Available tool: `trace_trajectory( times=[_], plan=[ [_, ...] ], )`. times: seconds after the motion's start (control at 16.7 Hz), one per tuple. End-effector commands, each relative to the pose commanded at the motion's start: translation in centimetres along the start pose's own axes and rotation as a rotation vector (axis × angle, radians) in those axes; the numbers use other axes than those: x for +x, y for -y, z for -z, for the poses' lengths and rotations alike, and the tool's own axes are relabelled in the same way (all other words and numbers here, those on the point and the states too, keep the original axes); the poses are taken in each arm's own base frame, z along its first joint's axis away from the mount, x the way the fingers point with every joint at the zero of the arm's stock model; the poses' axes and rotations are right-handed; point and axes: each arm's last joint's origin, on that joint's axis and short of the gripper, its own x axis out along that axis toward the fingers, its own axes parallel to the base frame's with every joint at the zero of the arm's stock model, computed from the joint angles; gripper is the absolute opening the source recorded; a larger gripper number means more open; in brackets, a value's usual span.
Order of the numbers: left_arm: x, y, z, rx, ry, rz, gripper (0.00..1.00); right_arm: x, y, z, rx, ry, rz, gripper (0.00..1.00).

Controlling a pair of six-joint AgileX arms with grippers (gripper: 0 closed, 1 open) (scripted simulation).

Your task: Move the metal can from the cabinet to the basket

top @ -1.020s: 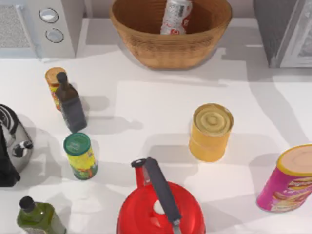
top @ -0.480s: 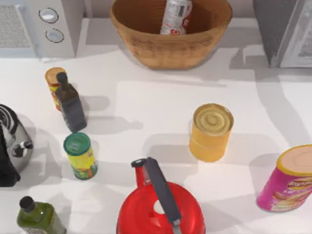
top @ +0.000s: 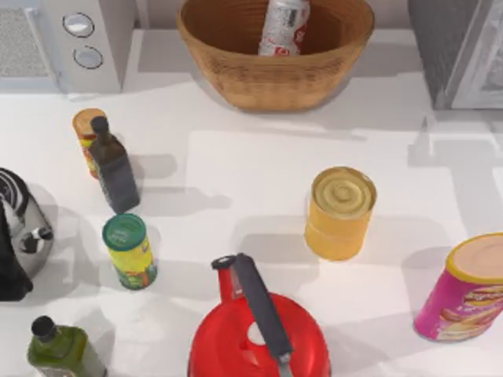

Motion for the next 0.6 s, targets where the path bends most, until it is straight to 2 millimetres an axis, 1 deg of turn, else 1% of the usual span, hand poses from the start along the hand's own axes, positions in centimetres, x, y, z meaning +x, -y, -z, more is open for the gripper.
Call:
trace_trajectory(
  times=[0.12, 0.24, 0.3, 0.54, 0.6],
  plan=[
    [0.0, 0.0, 0.0, 0.000, 0.000, 0.000, 1.00, -1.6, 0.8, 2.4, 0.001, 0.004, -0.002, 1.00],
    [0.0, 0.0, 0.0, 0.000, 0.000, 0.000, 1.00, -2.9, 1.4, 5.6, -0.001, -0.008, -0.004, 1.00],
    [0.0, 0.0, 0.0, 0.000, 0.000, 0.000, 1.00, -3.5, 1.7, 7.6, -0.003, -0.021, -0.005, 1.00],
    [0.0, 0.0, 0.0, 0.000, 0.000, 0.000, 1.00, -5.7, 2.6, 17.1, -0.005, -0.072, -0.011, 1.00],
    [0.0, 0.0, 0.0, 0.000, 0.000, 0.000, 1.00, -6.1, 2.8, 19.2, -0.004, -0.072, -0.012, 1.00]
  ],
)
